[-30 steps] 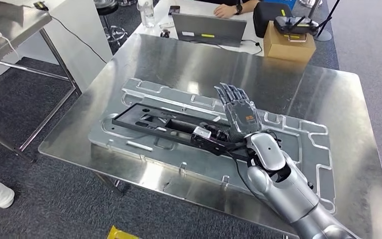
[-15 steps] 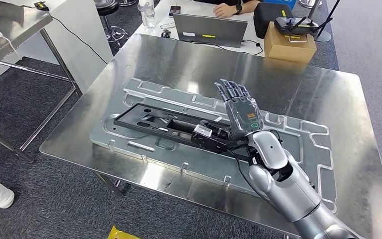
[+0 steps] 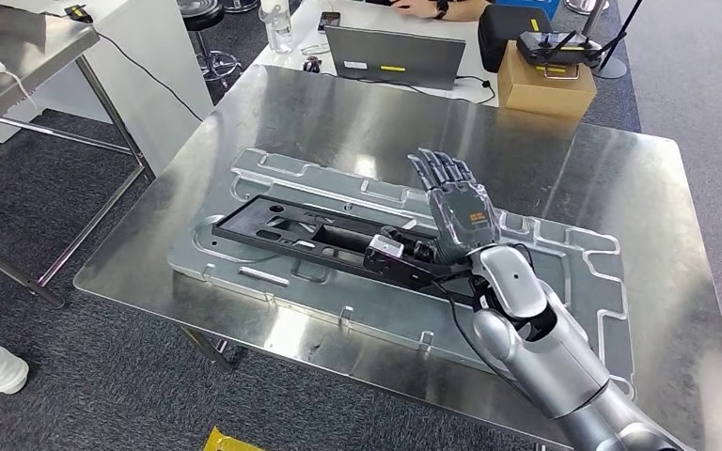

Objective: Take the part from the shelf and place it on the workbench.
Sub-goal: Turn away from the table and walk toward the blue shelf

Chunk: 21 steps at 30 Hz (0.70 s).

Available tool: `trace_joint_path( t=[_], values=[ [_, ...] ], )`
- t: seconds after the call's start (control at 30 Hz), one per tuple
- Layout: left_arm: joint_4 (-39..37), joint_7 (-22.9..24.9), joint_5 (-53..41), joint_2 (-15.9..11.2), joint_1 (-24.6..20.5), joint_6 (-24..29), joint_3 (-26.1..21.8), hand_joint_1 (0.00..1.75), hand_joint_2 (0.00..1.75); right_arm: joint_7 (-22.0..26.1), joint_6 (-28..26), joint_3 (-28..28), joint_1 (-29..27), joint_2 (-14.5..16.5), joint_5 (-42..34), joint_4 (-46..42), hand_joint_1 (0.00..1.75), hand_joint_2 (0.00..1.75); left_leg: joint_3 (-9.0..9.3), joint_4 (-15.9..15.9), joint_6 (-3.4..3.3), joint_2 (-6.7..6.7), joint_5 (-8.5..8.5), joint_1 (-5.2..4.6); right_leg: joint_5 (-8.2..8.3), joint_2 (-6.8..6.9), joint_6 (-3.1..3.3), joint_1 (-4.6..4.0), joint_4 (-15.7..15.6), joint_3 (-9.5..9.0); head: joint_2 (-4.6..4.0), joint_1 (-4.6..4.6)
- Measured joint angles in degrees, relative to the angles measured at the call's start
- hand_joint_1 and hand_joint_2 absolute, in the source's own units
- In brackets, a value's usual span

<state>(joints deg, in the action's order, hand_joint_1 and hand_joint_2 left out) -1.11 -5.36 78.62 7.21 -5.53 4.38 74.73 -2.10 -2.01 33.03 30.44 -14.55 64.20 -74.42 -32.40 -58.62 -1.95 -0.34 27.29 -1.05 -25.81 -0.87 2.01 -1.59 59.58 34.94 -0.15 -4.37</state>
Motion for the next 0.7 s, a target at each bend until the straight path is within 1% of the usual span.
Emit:
trace_joint_path(
  t=[0.37,0.47,0.53,0.57,0.6,0.63,0.7],
  values=[
    [0.05,-0.14,0.6,0.0,0.01,0.17,0.07,0.0,0.0,0.49,0.64,0.19,0.91,-0.39,-0.74,-0.21,0.0,0.0,-0.01,-0.05,-0.03,0.0,0.01,-0.02,0.03,0.0,-0.04,0.03,-0.02,-0.01,0.0,0.0],
    [0.1,-0.2,0.81,-0.03,0.03,0.22,0.2,0.0,0.0,0.66,0.79,0.43,1.17,-0.47,-0.8,-0.22,0.0,0.0,-0.1,-0.17,-0.47,-0.01,-0.03,-0.14,0.19,0.04,-0.33,0.16,-0.14,-0.02,0.0,-0.01],
    [0.17,-0.23,0.89,0.01,0.05,0.25,0.42,0.0,0.0,0.69,0.79,0.63,1.43,-0.47,-0.82,-0.26,0.0,0.0,0.08,0.48,-0.81,-0.04,-0.45,0.17,0.22,0.11,-0.55,0.04,-0.23,-0.08,0.0,-0.02],
    [0.23,-0.24,0.91,0.02,0.07,0.29,0.52,0.0,0.0,0.7,0.77,0.71,1.59,-0.49,-0.81,-0.29,0.0,0.0,0.29,1.02,-0.94,-0.07,-0.78,0.44,-0.15,0.14,-0.82,-0.03,0.08,0.02,0.0,0.07],
    [0.29,-0.26,0.94,0.03,0.08,0.33,0.62,0.0,0.0,0.7,0.75,0.78,1.76,-0.51,-0.78,-0.32,0.0,0.0,0.5,1.58,-1.06,-0.1,-1.13,0.76,-1.19,0.15,-1.23,0.04,1.37,0.56,0.0,0.15],
    [0.34,-0.28,0.95,0.03,0.09,0.36,0.68,0.0,0.0,0.7,0.74,0.86,1.83,-0.52,-0.73,-0.34,0.0,0.0,0.63,1.93,-1.1,-0.17,-1.37,1.02,-2.82,0.17,-1.74,0.33,3.81,1.6,0.0,0.23],
    [0.36,-0.35,0.96,-0.02,0.12,0.38,0.8,0.0,0.0,0.7,0.74,1.17,1.79,-0.53,-0.54,-0.24,0.0,0.0,0.58,2.07,-1.1,-0.54,-1.52,1.29,-6.41,0.28,-2.9,1.4,10.77,4.63,0.0,0.33]
  ],
)
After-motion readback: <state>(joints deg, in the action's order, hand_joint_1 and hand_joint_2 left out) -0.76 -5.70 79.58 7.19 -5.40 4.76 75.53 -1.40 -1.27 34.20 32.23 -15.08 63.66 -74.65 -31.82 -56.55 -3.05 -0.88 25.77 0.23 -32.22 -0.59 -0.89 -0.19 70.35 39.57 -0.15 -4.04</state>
